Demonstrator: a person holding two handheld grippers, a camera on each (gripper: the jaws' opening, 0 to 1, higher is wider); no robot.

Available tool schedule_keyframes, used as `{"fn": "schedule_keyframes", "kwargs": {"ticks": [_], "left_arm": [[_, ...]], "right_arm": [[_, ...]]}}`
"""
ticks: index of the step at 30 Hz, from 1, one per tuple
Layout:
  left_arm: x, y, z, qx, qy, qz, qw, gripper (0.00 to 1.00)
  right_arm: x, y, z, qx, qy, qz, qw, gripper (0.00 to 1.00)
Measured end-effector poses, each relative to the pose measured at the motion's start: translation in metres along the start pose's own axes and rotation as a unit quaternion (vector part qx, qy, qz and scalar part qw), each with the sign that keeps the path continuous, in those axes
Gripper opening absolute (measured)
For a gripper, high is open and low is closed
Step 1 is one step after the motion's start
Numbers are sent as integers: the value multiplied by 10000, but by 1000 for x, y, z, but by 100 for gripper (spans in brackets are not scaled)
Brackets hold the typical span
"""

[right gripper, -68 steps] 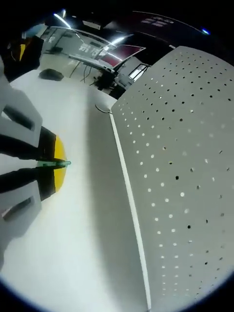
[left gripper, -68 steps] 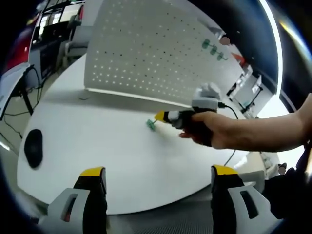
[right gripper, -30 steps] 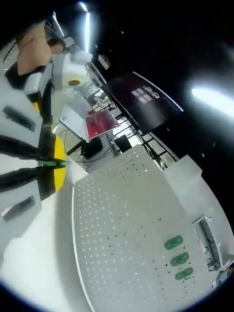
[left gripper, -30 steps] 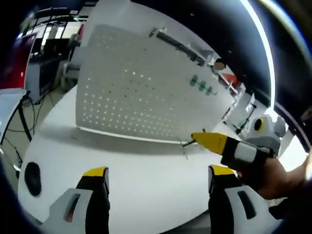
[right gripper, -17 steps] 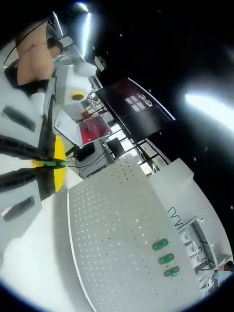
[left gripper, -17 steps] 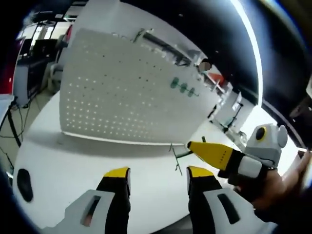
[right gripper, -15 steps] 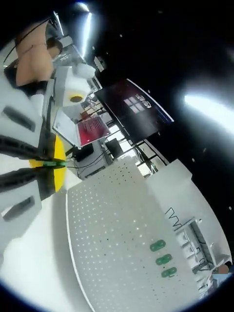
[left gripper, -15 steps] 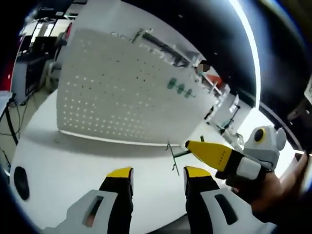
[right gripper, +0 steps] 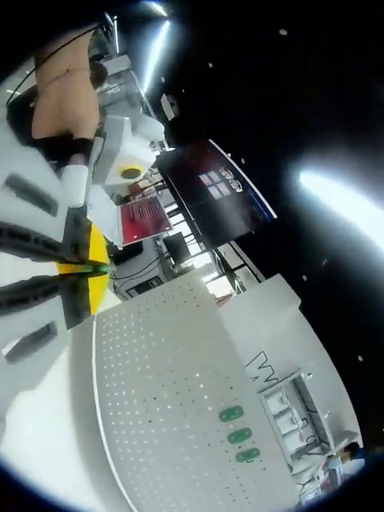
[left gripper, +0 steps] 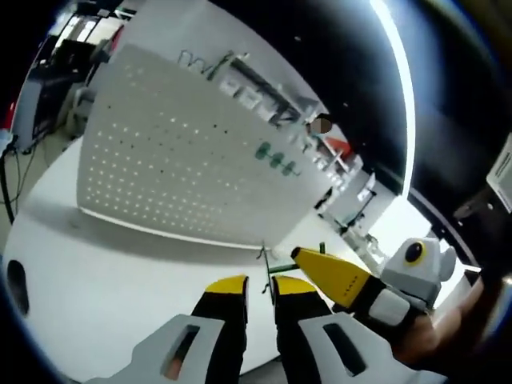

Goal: Insert the hook assembly into the mounting plate slot until the hook locks in place.

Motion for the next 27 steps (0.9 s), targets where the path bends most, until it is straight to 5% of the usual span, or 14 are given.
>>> {"fn": "schedule_keyframes", "kwargs": {"ticks": [10, 17, 21, 27], "left_arm": [[-2, -6, -5, 150, -216, -220, 9994, 4], [-5, -8, -9, -10, -325, 89, 9994, 2], [-19, 4, -23, -323, -535, 369, 9974, 1], [-28, 19, -34, -925, -462, 1244, 9868, 1]], "right_arm": [[-3, 9, -2, -73, -49, -188, 9998, 0], [-4, 13, -2, -167, -2, -380, 9991, 1], [-12, 18, -7, -364, -8, -85, 9993, 8], [-20, 28, -7, -617, 138, 17, 9980, 9]]}}
Point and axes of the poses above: the point that each gripper's makers call its tool centre point, and the gripper's own axes: z roughly forward along the fingers, y roughly to its left, x roughly out of its underside, the point moved 1 cm from there along -z, roughly backward along the fingers
